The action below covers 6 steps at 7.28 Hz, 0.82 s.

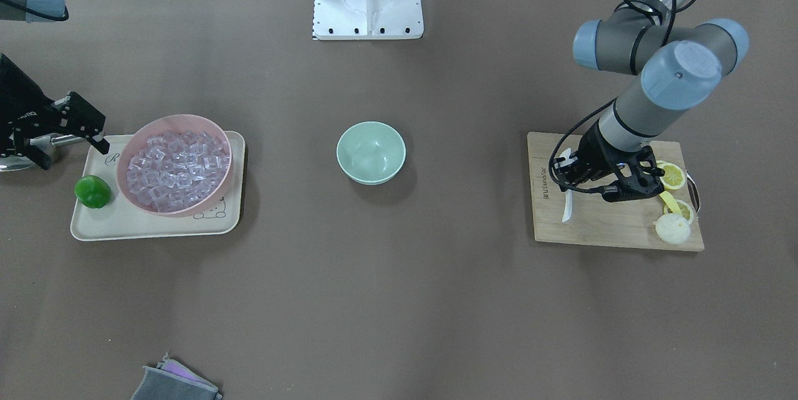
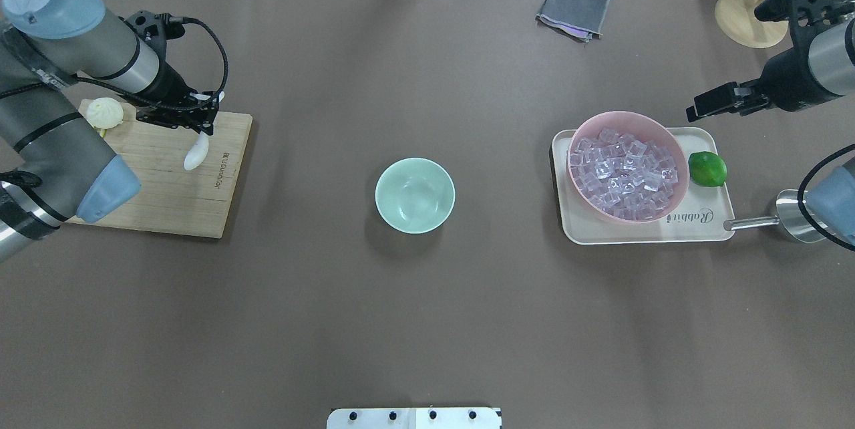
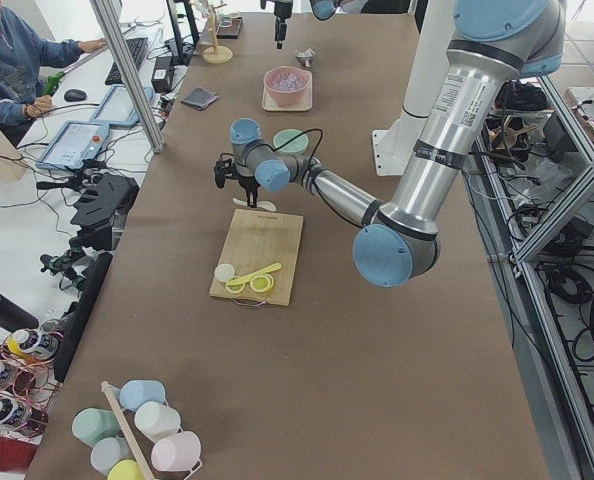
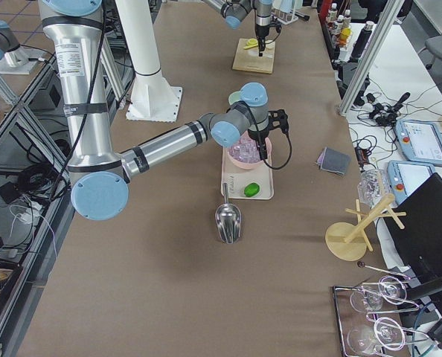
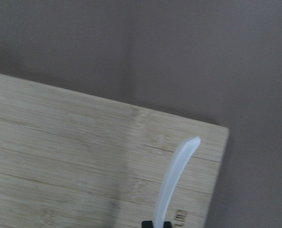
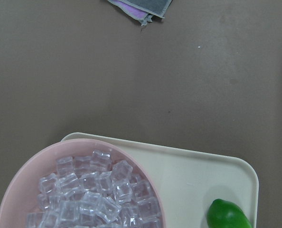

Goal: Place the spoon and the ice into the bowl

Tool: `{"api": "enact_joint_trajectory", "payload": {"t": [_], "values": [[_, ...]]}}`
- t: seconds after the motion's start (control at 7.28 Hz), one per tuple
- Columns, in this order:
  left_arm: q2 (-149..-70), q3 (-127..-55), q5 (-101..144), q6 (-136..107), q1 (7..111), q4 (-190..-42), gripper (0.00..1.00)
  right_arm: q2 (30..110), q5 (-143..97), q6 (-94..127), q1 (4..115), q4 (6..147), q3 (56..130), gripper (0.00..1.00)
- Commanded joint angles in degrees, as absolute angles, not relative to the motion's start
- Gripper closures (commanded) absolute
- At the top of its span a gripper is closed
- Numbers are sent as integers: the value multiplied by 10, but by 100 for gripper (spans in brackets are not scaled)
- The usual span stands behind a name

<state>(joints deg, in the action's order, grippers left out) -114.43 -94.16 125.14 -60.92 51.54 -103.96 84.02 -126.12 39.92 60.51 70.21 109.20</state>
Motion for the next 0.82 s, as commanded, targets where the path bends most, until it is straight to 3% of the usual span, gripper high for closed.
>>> {"api": "enact_joint_trajectory", "payload": {"t": [0.0,0.69], "values": [[-1225,-955,1275,-716,486,-1030,100,839,-1247,403,585,702,1096,0],[-1376,-854,1167,-798,363,-1048,100,835,-1227,403,543,700,1096,0]]}}
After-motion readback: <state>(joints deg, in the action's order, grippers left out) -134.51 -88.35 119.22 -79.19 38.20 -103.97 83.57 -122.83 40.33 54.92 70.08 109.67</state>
